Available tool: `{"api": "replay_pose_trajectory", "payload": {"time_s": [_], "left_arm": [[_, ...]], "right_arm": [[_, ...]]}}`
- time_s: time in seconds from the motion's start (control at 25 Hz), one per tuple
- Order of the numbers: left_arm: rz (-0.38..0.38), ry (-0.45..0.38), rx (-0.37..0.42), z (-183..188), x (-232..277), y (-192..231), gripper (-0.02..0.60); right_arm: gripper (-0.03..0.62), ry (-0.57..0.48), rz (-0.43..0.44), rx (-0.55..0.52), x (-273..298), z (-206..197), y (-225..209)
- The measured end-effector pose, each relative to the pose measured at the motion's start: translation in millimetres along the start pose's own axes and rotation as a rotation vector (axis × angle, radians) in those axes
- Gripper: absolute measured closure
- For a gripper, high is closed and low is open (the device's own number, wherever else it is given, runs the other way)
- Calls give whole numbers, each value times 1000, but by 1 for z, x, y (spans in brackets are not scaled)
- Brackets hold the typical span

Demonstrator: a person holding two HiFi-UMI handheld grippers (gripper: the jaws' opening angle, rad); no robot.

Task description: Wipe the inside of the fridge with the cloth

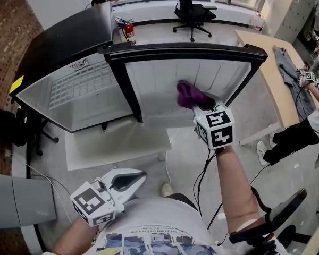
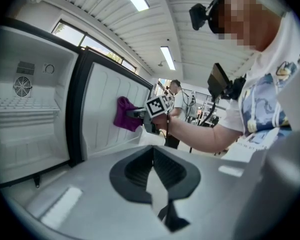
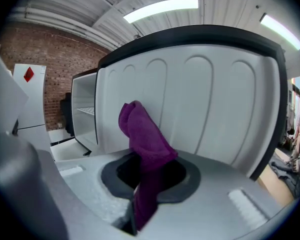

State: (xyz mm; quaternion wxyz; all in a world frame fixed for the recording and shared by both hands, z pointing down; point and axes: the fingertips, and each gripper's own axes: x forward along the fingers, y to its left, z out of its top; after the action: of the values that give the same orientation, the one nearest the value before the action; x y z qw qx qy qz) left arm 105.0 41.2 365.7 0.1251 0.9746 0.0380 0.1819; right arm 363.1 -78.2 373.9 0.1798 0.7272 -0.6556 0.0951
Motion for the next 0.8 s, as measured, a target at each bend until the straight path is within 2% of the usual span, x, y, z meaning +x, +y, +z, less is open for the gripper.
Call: {"api": "replay_pose_trajectory", "payload": {"time_s": [0.48, 0.8], "left_arm": [[-54, 10, 24, 5, 35, -24, 575], [-70, 18, 27, 3, 43, -32, 575]], "right_arm": [[540, 29, -163, 32, -41, -32, -80], [540, 42, -243, 46, -65, -45, -111]]}}
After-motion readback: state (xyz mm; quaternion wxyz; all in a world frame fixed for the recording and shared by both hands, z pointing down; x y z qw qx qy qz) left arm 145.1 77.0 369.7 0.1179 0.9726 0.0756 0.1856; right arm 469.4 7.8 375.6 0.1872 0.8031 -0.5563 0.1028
